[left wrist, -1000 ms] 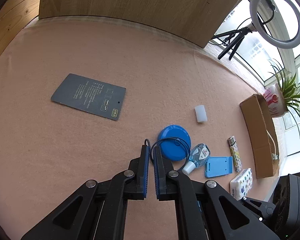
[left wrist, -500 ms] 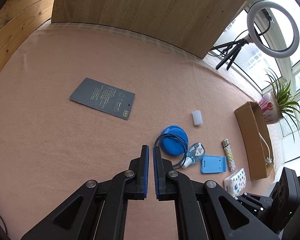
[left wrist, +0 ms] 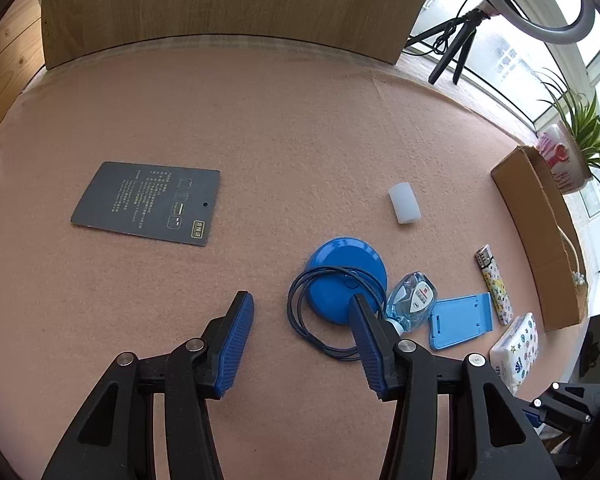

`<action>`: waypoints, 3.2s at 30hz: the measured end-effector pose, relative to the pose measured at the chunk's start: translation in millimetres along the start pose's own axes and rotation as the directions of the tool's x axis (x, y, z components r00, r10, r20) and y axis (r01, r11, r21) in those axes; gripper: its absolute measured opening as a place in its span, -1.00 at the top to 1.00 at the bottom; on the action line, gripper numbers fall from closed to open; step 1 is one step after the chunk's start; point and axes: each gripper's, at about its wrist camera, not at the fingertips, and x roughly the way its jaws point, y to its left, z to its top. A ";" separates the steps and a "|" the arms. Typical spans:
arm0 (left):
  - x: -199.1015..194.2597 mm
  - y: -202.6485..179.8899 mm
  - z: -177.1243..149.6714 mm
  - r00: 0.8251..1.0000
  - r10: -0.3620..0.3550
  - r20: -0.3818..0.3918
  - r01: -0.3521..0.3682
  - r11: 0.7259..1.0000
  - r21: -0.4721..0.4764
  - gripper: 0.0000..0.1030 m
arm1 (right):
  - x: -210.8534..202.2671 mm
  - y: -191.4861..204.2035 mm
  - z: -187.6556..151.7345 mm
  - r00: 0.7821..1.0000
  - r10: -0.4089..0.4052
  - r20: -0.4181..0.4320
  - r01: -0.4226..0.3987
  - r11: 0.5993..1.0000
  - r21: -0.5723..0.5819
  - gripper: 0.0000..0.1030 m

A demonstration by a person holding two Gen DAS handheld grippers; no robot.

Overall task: Organize objects
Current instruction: 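Grasp the black cable by the blue tape case with the left gripper while right holds the clip, then carry the clip and black cable into the box and open both grippers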

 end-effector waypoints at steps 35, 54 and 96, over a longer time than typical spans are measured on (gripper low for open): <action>-100.8 -14.6 -21.6 0.980 -0.113 0.166 0.129 0.988 -0.086 0.96 | -46.4 -52.1 10.9 0.991 -0.031 0.130 0.015 0.992 0.124 0.76; -81.4 -183.7 30.2 0.946 -0.275 0.169 0.260 0.960 0.108 0.96 | -124.5 -164.3 -17.3 0.958 -0.176 0.228 0.107 0.952 0.286 0.76; -9.1 -349.0 77.4 0.970 -0.153 0.187 0.099 0.957 0.272 -0.48 | -159.9 -237.9 -23.6 0.905 -0.282 0.318 0.183 0.934 0.306 -0.32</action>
